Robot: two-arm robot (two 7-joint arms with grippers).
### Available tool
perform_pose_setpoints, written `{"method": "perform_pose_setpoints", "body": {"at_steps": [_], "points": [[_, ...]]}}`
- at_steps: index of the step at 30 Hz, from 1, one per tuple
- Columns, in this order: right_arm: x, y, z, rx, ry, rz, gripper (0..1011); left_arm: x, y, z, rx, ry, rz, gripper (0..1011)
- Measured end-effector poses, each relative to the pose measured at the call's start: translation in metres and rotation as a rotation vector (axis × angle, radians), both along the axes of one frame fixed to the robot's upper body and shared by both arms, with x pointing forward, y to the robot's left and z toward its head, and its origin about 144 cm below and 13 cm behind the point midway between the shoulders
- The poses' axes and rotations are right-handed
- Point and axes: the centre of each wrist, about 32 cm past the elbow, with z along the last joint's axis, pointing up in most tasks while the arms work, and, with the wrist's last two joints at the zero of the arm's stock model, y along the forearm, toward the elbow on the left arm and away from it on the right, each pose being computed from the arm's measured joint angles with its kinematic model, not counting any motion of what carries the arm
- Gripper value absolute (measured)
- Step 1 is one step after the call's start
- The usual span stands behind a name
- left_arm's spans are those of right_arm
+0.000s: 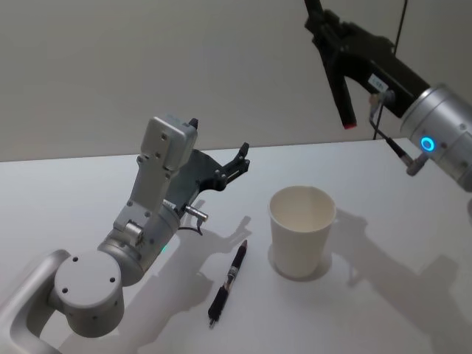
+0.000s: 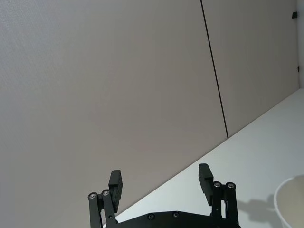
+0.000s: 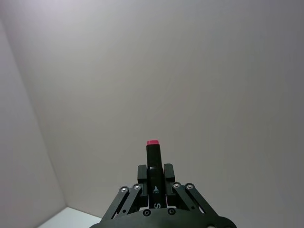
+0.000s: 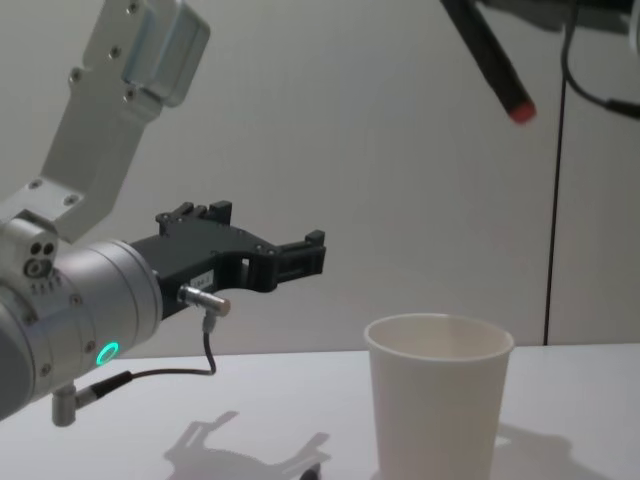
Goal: Place the pen into the pen holder.
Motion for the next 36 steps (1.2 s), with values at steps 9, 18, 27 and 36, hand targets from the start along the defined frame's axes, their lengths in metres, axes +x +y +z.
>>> {"method": "perform_pose_setpoints", "body": {"at_steps": [9,18,27,36], "points": [[-0.009,-0.004,-0.008,0.008,-0.040,0.029,194,0.000,0.000,0.000,0.000,0.000,0.000,1001],[-0.027,-0.015,-0.032,-0.040,-0.043,0.005,195,0.000,0.000,0.000,0.000,0.000,0.000,1001],[-0.041,-0.013,-0.053,-0.050,-0.068,-0.004,194,0.000,0.000,0.000,0.000,0.000,0.000,1001],[-0.049,0.000,-0.072,-0.061,-0.114,-0.031,194,0.000,0.000,0.000,0.000,0.000,0.000,1001]]}}
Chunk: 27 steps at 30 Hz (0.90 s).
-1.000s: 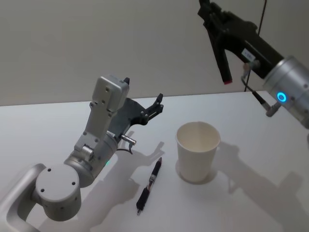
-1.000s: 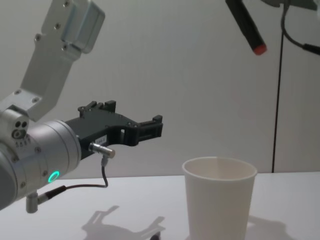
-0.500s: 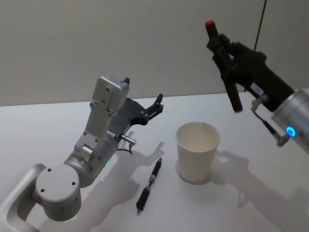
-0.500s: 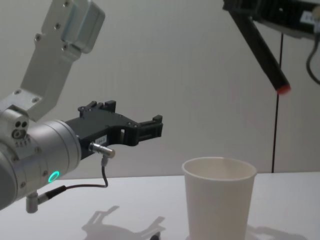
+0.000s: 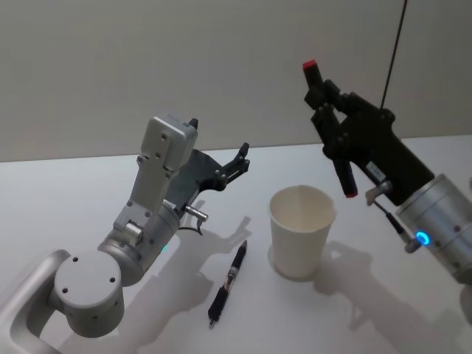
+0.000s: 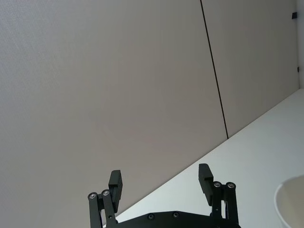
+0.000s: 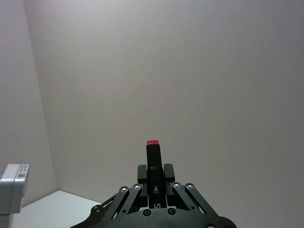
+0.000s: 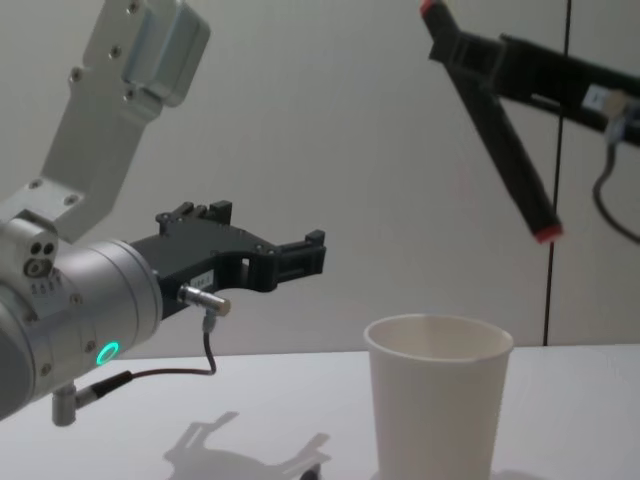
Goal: Place the pen into the pen holder.
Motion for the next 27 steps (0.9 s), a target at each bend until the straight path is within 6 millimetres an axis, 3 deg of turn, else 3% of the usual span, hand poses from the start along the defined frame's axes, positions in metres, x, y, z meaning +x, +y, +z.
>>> {"method": "perform_pose_setpoints", "body": {"at_steps": [10,27], "points": [[0.002,0.014,-0.019,-0.015,-0.022,-0.059,194,0.000,0.000,0.000,0.000,0.000,0.000,1001],[0.021,0.028,-0.032,-0.040,-0.019,-0.086,195,0.000,0.000,0.000,0.000,0.000,0.000,1001]]}}
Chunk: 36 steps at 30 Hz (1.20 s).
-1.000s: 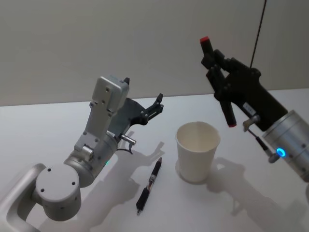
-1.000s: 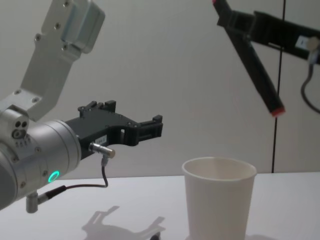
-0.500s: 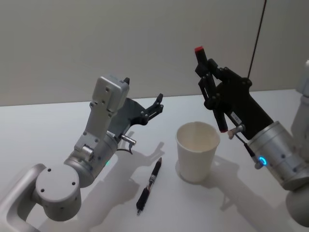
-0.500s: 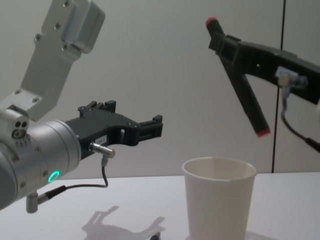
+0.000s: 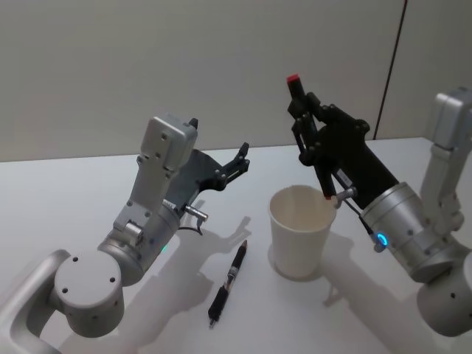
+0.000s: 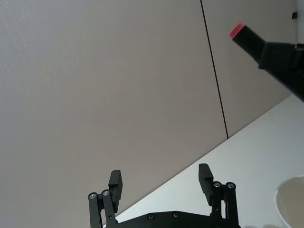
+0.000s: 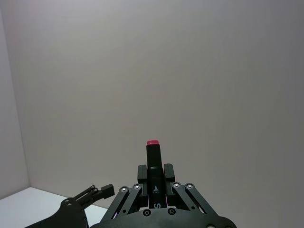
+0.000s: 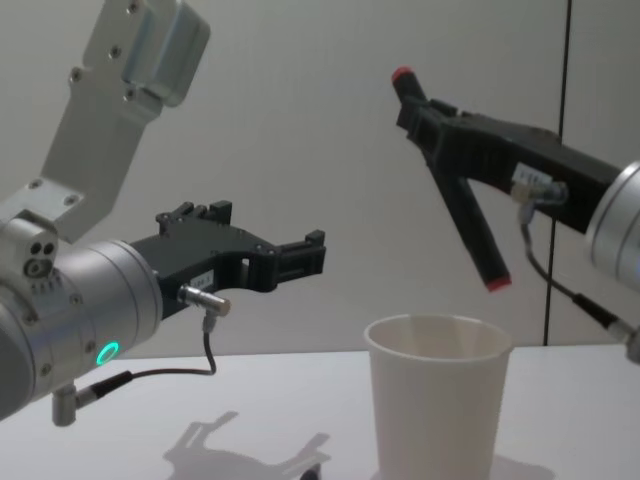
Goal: Place the pen into the pen holder.
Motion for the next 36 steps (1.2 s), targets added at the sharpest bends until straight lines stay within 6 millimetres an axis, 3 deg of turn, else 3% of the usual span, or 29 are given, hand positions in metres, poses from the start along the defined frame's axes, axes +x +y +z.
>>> {"method": "perform_pose_setpoints", "body": {"at_steps": [26,36], "points": [[0.024,0.012,-0.024,-0.037,0.086,0.065,194,0.000,0.000,0.000,0.000,0.000,0.000,1001],[0.024,0.011,-0.033,-0.035,0.131,0.095,194,0.000,0.000,0.000,0.000,0.000,0.000,1001]]}}
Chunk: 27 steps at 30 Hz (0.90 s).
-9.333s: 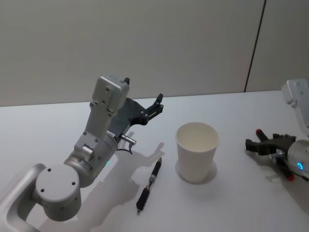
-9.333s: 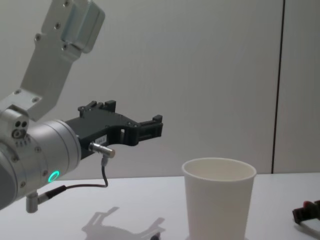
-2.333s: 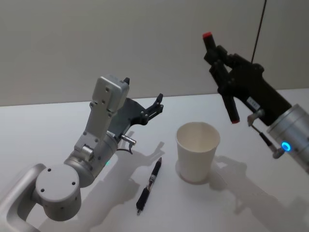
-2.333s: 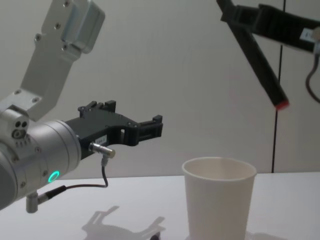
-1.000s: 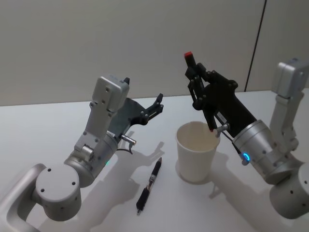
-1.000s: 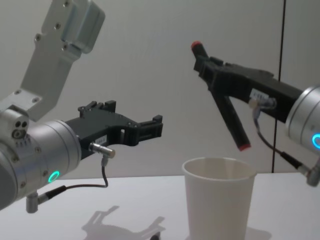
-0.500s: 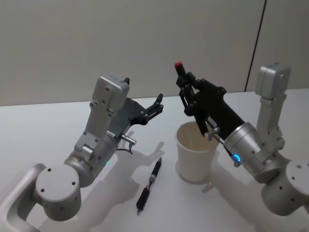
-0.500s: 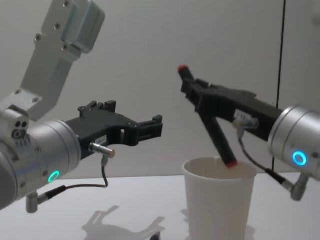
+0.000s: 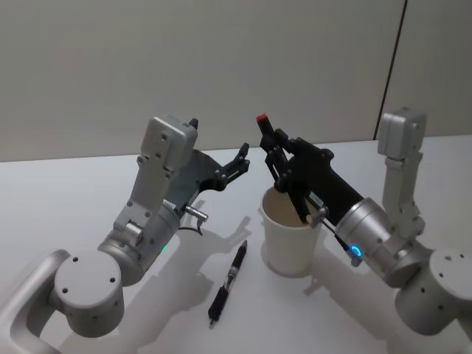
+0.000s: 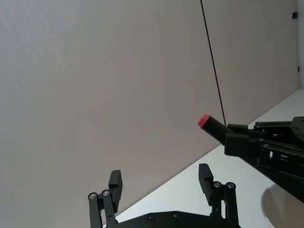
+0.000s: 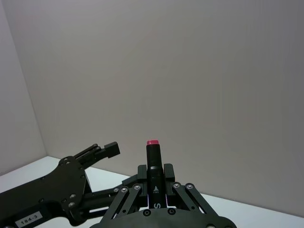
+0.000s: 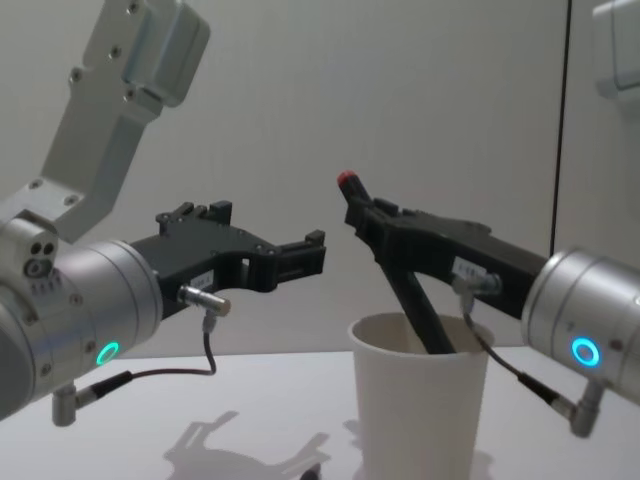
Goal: Place the pen into the pen holder.
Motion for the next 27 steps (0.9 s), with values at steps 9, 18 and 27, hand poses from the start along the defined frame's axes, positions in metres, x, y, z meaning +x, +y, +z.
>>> {"method": "perform_pose_setpoints", "body": {"at_steps": [9,18,27], "points": [[-0.008,-0.012,-0.002,0.002,0.016,0.002,194,0.000,0.000,0.000,0.000,0.000,0.000,1001],[-0.015,-0.022,-0.002,0.001,0.018,-0.005,194,0.000,0.000,0.000,0.000,0.000,0.000,1001],[-0.019,-0.027,-0.002,-0.001,0.019,-0.007,272,0.000,0.000,0.000,0.000,0.000,0.000,1001]]}}
